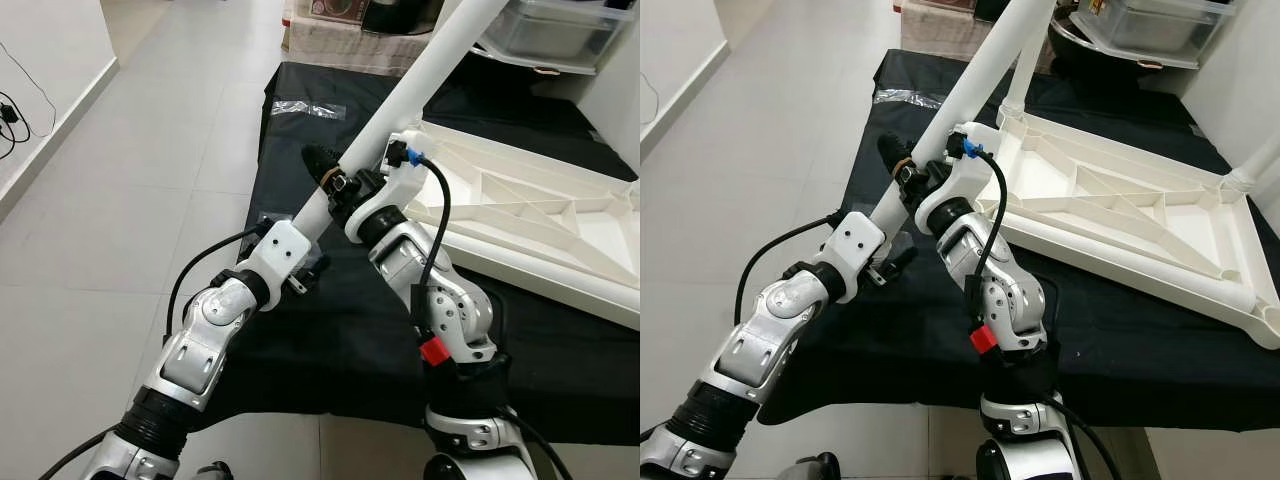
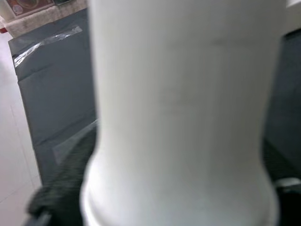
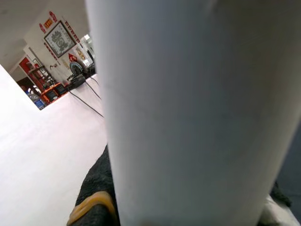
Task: Building children table
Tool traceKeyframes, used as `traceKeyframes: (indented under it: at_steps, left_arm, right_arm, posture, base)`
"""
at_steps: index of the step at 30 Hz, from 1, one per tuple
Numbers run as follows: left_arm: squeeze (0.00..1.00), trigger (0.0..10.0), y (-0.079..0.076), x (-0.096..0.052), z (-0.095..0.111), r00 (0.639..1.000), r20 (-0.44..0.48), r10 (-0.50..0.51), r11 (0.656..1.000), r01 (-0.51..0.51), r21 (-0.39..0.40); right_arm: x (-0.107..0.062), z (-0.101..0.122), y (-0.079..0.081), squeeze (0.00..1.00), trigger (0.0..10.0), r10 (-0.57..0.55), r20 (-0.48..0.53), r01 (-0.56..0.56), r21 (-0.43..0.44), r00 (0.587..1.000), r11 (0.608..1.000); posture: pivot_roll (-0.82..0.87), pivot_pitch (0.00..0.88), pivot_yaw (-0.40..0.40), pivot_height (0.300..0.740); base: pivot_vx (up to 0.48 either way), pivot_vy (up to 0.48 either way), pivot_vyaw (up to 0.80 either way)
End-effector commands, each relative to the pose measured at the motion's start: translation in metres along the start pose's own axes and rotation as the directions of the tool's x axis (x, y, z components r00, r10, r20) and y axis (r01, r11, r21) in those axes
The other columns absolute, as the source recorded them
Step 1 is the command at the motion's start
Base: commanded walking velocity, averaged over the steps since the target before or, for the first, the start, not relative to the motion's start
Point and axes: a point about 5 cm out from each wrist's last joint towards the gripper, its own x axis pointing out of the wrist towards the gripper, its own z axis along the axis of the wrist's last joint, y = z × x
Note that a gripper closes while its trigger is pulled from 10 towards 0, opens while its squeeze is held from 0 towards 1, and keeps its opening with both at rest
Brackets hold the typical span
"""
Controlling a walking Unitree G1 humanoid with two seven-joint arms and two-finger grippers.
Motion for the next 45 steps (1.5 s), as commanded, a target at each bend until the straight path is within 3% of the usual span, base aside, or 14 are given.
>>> traceKeyframes:
  at_steps: [1, 10, 11, 12, 13, 14, 18, 19, 20, 21, 29, 37, 40, 45]
  left_arm:
    - [0.00, 0.0, -0.011, -0.001, -0.011, 0.998, -0.039, -0.049, 0.999, 0.049, 0.006]
    - [0.00, 0.0, -0.002, -0.002, -0.014, 0.997, -0.055, -0.060, 0.995, 0.064, 0.072]
    - [0.00, 10.0, 0.000, -0.003, -0.013, 0.996, -0.058, -0.062, 0.996, 0.065, 0.058]
    - [0.00, 10.0, 0.001, -0.005, -0.012, 0.996, -0.050, -0.078, 0.996, 0.080, 0.044]
    - [0.00, 10.0, 0.001, -0.005, -0.012, 0.996, -0.050, -0.078, 0.996, 0.080, 0.044]
    - [0.00, 10.0, 0.002, -0.007, -0.011, 0.995, -0.045, -0.093, 0.995, 0.095, 0.038]
    - [0.00, 10.0, 0.007, -0.014, -0.010, 0.991, -0.042, -0.124, 0.992, 0.125, 0.027]
    - [0.00, 10.0, 0.011, -0.019, -0.009, 0.988, -0.039, -0.147, 0.989, 0.148, 0.020]
    - [0.00, 10.0, 0.011, -0.019, -0.009, 0.988, -0.039, -0.147, 0.989, 0.148, 0.020]
    - [0.00, 10.0, 0.015, -0.023, -0.009, 0.986, -0.040, -0.161, 0.987, 0.162, 0.022]
    - [0.00, 10.0, 0.016, -0.046, 0.006, 0.916, 0.033, -0.399, 0.907, 0.399, -0.135]
    - [0.00, 10.0, 0.011, -0.059, 0.005, 0.869, 0.041, -0.493, 0.845, 0.489, -0.214]
    - [0.00, 10.0, 0.007, -0.071, 0.001, 0.819, 0.044, -0.572, 0.775, 0.557, -0.298]
    - [0.00, 10.0, 0.008, -0.078, -0.003, 0.796, 0.029, -0.605, 0.746, 0.579, -0.329]
  right_arm:
    - [-0.001, 0.004, 0.011, 0.00, 10.0, 0.055, 0.019, -0.055, 0.019, 0.998, 0.998]
    - [0.000, 0.001, 0.011, 0.00, 10.0, 0.078, 0.002, -0.078, 0.029, 0.997, 0.997]
    - [0.000, 0.001, 0.009, 0.00, 10.0, 0.092, 0.002, -0.092, 0.041, 0.996, 0.995]
    - [0.000, 0.002, 0.007, 0.78, 10.0, 0.096, 0.004, -0.096, 0.035, 0.995, 0.995]
    - [0.000, 0.002, 0.007, 0.78, 10.0, 0.096, 0.004, -0.096, 0.035, 0.995, 0.995]
    - [0.000, 0.001, 0.005, 1.00, 10.0, 0.112, 0.001, -0.112, 0.040, 0.994, 0.993]
    - [0.000, 0.001, 0.002, 1.00, 10.0, 0.163, -0.004, -0.163, 0.042, 0.987, 0.986]
    - [0.000, 0.001, 0.000, 0.76, 10.0, 0.191, -0.004, -0.191, 0.044, 0.982, 0.981]
    - [0.000, 0.001, 0.000, 0.76, 10.0, 0.191, -0.004, -0.191, 0.044, 0.982, 0.981]
    - [-0.001, 0.002, -0.003, 0.00, 10.0, 0.210, -0.006, -0.209, 0.044, 0.978, 0.977]
    - [-0.014, -0.009, -0.004, 0.00, 10.0, 0.473, -0.095, -0.465, 0.095, 0.876, 0.880]
    - [-0.012, -0.011, -0.009, 0.00, 10.0, 0.512, -0.106, -0.502, 0.104, 0.853, 0.858]
    - [-0.014, -0.004, -0.006, 0.00, 10.0, 0.593, -0.092, -0.579, 0.142, 0.800, 0.803]
    - [-0.019, -0.003, -0.005, 0.00, 10.0, 0.658, -0.122, -0.644, 0.141, 0.743, 0.752]
  posture:
    - [0.07, 0.133, -0.106, 0.740]
    - [0.07, 0.125, -0.105, 0.740]
    - [0.07, 0.122, -0.098, 0.740]
    - [0.07, 0.122, -0.098, 0.740]
    - [0.07, 0.122, -0.098, 0.740]
    - [0.08, 0.117, -0.099, 0.740]
    - [0.08, 0.113, -0.092, 0.740]
    - [0.09, 0.110, -0.089, 0.740]
    - [0.09, 0.110, -0.089, 0.740]
    - [0.09, 0.105, -0.087, 0.740]
    - [0.10, 0.098, -0.075, 0.740]
    - [0.11, 0.100, -0.073, 0.740]
    - [0.11, 0.104, -0.073, 0.740]
    - [0.11, 0.109, -0.073, 0.740]
  base:
    - [0.000, 0.000, 0.00]
    - [0.000, 0.000, 0.00]
    - [0.000, 0.000, 0.00]
    - [0.000, 0.000, 0.00]
    - [0.000, 0.000, 0.00]
    - [0.000, 0.000, 0.00]
    - [0.000, 0.000, 0.00]
    - [0.000, 0.000, 0.00]
    - [0.000, 0.000, 0.00]
    - [0.000, 0.000, 0.00]
    - [0.000, 0.000, 0.00]
    - [0.000, 0.000, 0.00]
    - [0.000, 0.000, 0.00]
    - [0.000, 0.000, 0.00]
